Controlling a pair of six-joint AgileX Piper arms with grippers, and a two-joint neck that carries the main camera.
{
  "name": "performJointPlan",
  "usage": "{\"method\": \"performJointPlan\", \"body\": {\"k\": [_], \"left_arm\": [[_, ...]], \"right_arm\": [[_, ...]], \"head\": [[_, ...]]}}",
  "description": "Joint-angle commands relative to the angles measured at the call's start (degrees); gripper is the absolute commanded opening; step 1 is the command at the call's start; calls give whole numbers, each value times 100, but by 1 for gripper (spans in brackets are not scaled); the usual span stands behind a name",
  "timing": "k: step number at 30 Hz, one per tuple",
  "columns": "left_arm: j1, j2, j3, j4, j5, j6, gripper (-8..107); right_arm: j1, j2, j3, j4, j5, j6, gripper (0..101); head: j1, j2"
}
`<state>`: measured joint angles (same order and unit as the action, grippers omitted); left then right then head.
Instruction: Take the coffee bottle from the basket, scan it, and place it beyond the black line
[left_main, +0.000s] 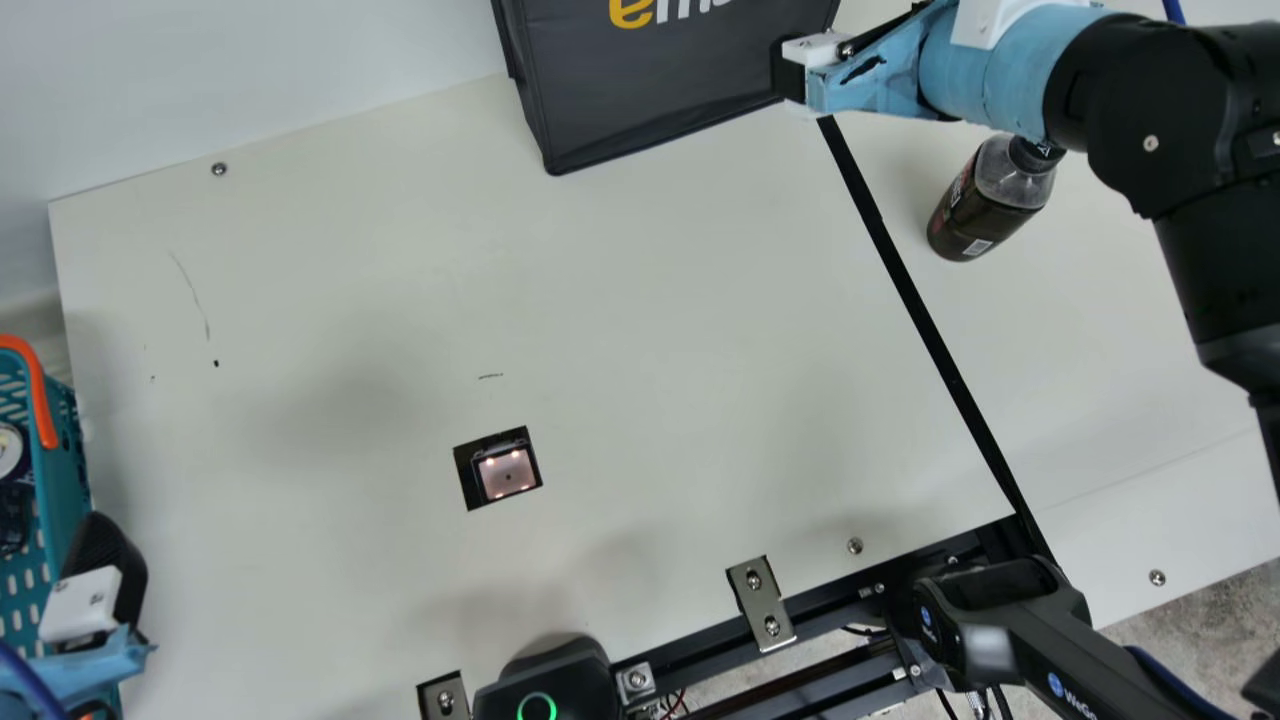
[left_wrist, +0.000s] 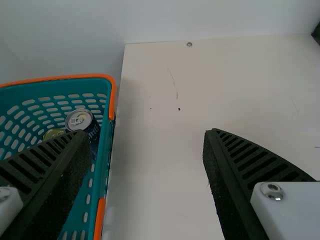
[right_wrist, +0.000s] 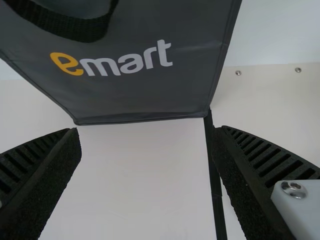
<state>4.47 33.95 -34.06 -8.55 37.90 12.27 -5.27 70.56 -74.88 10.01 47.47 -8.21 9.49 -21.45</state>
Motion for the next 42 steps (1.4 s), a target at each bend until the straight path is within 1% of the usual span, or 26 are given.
{"method": "performJointPlan", "body": {"k": [1,17,32,40,41,42], "left_arm": [[0,0,0,0,0,0,90],[0,0,0,0,0,0,90],[-262,403,-1503,305,1362,-415,90],[-402,618,-2304,467,2087,-636,90],[-419,645,-2404,487,2178,-663,90],[-437,672,-2505,508,2269,-691,90]], "right_arm": [[42,-49,25,7,1,18,91],[466,-473,197,-158,14,269,91],[540,-1961,396,-750,1424,471,91],[591,-2761,506,-1069,2173,591,91],[593,-2793,511,-1081,2203,596,91],[591,-2682,508,-1066,2099,605,91]], "head": [[-157,-13],[-157,-13],[-157,1987],[-157,1987],[-157,1987],[-157,1987]]}}
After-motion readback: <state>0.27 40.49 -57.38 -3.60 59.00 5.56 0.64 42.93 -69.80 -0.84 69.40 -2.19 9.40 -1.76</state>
